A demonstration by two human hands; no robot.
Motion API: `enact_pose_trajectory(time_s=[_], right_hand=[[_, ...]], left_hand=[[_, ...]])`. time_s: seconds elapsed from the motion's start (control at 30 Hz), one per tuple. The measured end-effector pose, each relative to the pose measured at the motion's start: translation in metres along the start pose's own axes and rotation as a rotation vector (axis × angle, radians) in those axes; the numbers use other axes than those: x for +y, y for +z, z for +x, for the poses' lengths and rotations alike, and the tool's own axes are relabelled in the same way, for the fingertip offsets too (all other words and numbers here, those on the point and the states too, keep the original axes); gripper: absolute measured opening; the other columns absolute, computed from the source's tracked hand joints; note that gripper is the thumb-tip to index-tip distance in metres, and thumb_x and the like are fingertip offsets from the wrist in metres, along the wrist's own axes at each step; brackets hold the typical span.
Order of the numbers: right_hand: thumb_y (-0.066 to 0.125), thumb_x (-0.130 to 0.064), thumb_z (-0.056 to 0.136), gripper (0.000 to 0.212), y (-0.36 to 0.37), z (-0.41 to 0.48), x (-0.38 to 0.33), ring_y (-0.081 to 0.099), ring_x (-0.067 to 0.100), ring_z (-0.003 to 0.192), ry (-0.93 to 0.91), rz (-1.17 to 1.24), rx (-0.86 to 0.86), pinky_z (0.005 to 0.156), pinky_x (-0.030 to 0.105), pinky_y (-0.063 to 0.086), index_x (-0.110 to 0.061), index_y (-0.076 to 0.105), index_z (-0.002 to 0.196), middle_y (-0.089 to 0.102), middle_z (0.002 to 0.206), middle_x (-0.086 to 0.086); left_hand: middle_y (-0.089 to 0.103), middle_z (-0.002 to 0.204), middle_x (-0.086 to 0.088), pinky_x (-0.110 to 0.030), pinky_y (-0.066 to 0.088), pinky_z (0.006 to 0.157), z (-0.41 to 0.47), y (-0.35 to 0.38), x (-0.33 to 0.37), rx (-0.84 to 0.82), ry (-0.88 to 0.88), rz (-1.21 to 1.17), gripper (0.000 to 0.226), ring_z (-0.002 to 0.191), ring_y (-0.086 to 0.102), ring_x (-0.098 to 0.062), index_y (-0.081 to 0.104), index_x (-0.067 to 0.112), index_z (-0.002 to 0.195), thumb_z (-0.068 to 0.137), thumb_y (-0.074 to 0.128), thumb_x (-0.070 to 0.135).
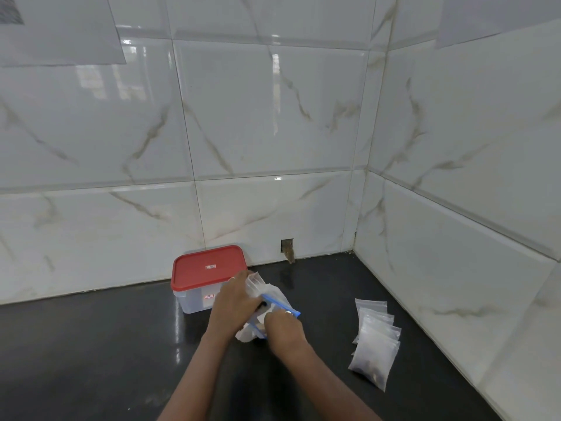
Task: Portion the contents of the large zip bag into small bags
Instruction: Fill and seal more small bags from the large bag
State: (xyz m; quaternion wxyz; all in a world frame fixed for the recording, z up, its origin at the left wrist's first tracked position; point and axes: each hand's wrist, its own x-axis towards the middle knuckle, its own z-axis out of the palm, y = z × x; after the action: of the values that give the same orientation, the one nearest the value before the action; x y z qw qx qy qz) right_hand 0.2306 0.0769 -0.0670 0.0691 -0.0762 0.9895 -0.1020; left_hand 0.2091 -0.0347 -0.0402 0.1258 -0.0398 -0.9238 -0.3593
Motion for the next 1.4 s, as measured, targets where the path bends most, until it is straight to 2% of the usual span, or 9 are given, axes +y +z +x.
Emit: enact_pose_trajectory(time_s=[0.37,0.57,0.73,0.87,0.97,1.1,1.2,1.27,1.4], right_hand=[[0.037,0.001,0.092,0.031,-0.058,0.022,0.002,0.06,0.018,0.097,0.109,0.204,0.277,0.08,0.027,0.044,-0.003,0.062,0.111,0.064,0.115,0.011],[0.034,-0.004,0.097,0.028,-0.064,0.016,0.012,0.057,0.028,0.108,0.201,0.448,0.41,0.061,0.007,0.038,0.0,0.062,0.096,0.062,0.115,0.018],[0.013,-0.016,0.098,0.052,-0.055,0.01,0.022,0.055,0.024,0.112,0.155,0.44,0.492,0.097,0.029,0.042,0.001,0.058,0.118,0.06,0.121,0.015],[0.036,-0.011,0.097,0.031,-0.049,0.007,0.032,0.059,0.026,0.097,0.26,0.604,0.513,0.083,0.03,0.045,-0.002,0.065,0.099,0.065,0.098,0.015],[0.032,-0.014,0.097,0.034,-0.046,0.0,0.037,0.058,-0.004,0.063,0.292,0.691,0.542,0.057,0.004,0.041,-0.019,0.059,0.077,0.057,0.073,-0.005],[0.029,-0.01,0.101,0.036,-0.054,-0.009,0.043,0.06,0.006,0.096,0.356,0.657,0.546,0.082,0.011,0.044,-0.006,0.058,0.121,0.062,0.118,0.008],[0.035,-0.006,0.099,0.032,-0.058,-0.004,0.049,0.056,0.01,0.092,0.331,0.54,0.534,0.075,0.007,0.042,-0.003,0.058,0.122,0.062,0.12,0.01],[0.035,-0.008,0.101,0.031,-0.057,-0.005,0.052,0.059,0.013,0.105,0.334,0.469,0.476,0.087,0.014,0.044,-0.004,0.055,0.125,0.06,0.122,0.01],[0.036,-0.012,0.099,0.029,-0.047,-0.005,0.055,0.053,-0.007,0.062,0.28,0.461,0.484,0.057,0.002,0.038,-0.019,0.059,0.083,0.057,0.078,-0.009]], left_hand=[[0.053,0.093,0.001,-0.037,0.045,0.076,0.006,-0.01,-0.003,-0.052,-0.159,0.082,0.04,0.091,0.055,-0.025,0.044,0.018,0.112,0.075,0.055,0.008],[0.059,0.097,-0.002,-0.039,0.044,0.075,0.014,-0.014,0.022,0.198,-0.123,-0.083,0.03,0.091,0.054,-0.028,0.047,0.019,0.112,0.083,0.048,0.01],[0.06,0.101,-0.004,-0.043,0.048,0.082,0.01,0.0,0.027,0.167,-0.141,-0.109,0.037,0.095,0.056,-0.028,0.046,0.019,0.115,0.08,0.056,0.012],[0.062,0.108,-0.005,-0.04,0.048,0.083,0.009,0.007,0.031,0.151,-0.095,-0.116,0.041,0.098,0.057,-0.026,0.046,0.02,0.119,0.08,0.058,0.012],[0.06,0.109,-0.006,-0.037,0.047,0.083,0.009,0.008,0.037,0.117,-0.05,-0.131,0.048,0.1,0.055,-0.025,0.047,0.019,0.121,0.077,0.057,0.003],[0.059,0.112,-0.005,-0.029,0.045,0.079,0.016,0.007,0.049,0.123,-0.038,-0.191,0.051,0.098,0.054,-0.021,0.048,0.019,0.123,0.077,0.057,-0.001],[0.059,0.113,-0.006,-0.033,0.047,0.08,0.02,0.008,0.055,0.107,-0.026,-0.191,0.054,0.101,0.054,-0.024,0.048,0.019,0.124,0.075,0.057,-0.003],[0.059,0.112,-0.007,-0.032,0.046,0.078,0.018,0.013,0.054,0.1,-0.031,-0.182,0.053,0.101,0.054,-0.025,0.048,0.018,0.124,0.075,0.058,-0.002],[0.06,0.107,-0.005,-0.037,0.048,0.08,0.015,0.023,0.048,0.08,-0.014,-0.185,0.05,0.097,0.055,-0.024,0.05,0.019,0.121,0.076,0.056,-0.001]])
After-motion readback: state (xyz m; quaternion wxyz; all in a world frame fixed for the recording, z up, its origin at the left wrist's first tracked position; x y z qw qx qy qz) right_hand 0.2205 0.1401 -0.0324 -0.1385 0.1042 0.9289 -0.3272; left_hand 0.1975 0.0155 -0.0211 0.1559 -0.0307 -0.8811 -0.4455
